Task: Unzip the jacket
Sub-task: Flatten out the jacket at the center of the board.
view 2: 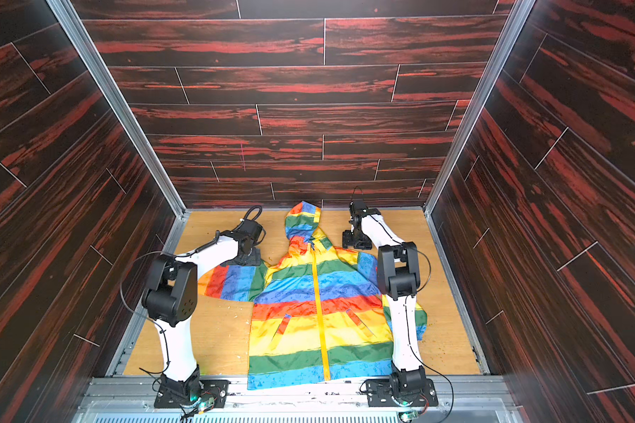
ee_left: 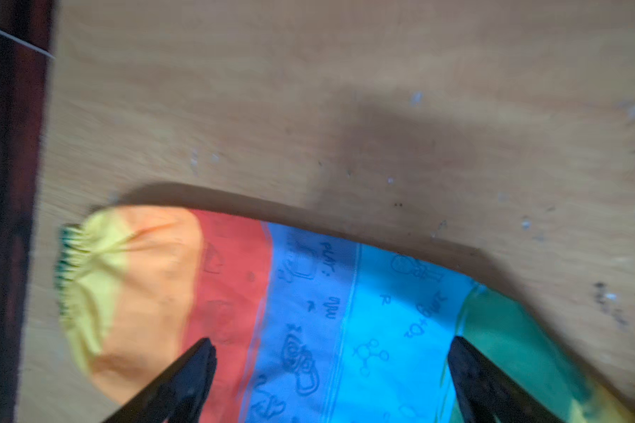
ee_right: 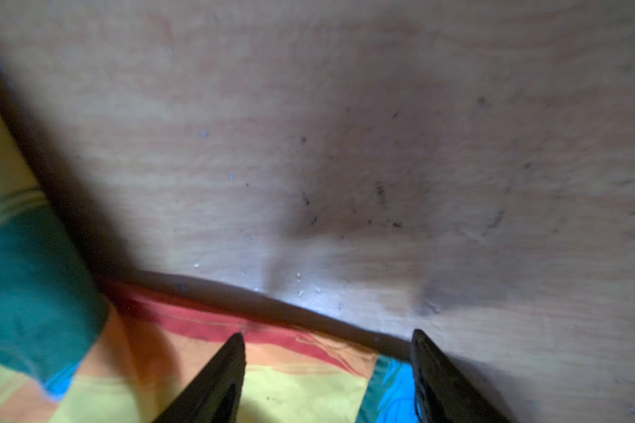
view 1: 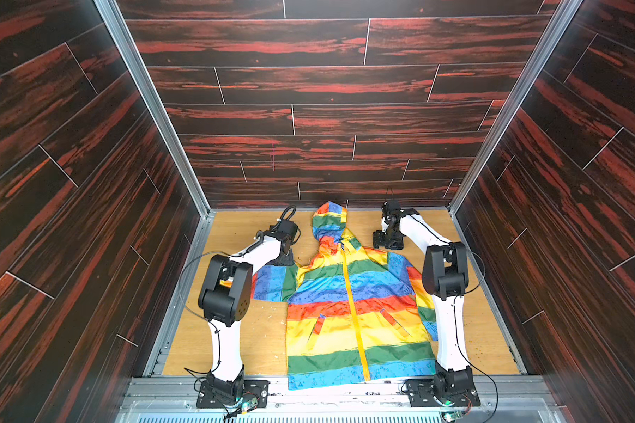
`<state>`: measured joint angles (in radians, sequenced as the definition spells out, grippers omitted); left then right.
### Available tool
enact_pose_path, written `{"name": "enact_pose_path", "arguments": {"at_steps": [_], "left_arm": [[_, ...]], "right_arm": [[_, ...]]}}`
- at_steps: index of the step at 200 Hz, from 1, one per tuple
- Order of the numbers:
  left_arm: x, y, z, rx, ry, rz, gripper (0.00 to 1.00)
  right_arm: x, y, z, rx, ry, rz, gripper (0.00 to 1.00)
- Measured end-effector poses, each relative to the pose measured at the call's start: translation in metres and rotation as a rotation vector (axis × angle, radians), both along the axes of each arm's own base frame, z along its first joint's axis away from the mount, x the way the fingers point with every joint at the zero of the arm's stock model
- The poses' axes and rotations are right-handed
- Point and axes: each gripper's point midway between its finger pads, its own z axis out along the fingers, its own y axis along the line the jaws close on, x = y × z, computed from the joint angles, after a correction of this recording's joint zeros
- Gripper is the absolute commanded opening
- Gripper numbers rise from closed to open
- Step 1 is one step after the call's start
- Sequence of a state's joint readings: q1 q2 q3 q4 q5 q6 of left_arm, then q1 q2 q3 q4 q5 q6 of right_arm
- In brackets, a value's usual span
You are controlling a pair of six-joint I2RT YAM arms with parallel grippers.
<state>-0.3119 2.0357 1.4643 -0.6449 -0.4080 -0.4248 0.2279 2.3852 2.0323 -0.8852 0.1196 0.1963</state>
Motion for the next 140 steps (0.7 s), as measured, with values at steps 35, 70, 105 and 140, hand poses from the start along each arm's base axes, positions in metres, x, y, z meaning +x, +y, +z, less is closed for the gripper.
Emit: {"name": "enact_pose_path", "arguments": {"at_steps": [35,70,105,140], "left_arm": [[-0.002,-0.002,-0.013,-0.021,0.044,0.021,0.97],[-0.002,-0.002,-0.021,-0.027,0.061,0.046,0.42],[-0.010,0.009,-0.030,-0.012,0.090,0.073,0.00],[-0.025,0.029,-0.029,-0.004,0.097,0.126,0.00]], "right_arm": [[-0.007,0.001,-0.006,-0.003,0.031,0.016,0.62],[-0.009,-0.003,-0.009,-0.027,0.038,0.002,0.29],[-0.008,-0.006,-0.009,-0.044,0.030,-0.050,0.00],[-0.016,-0.022,-0.008,-0.063,0.020,-0.140,0.00]]}}
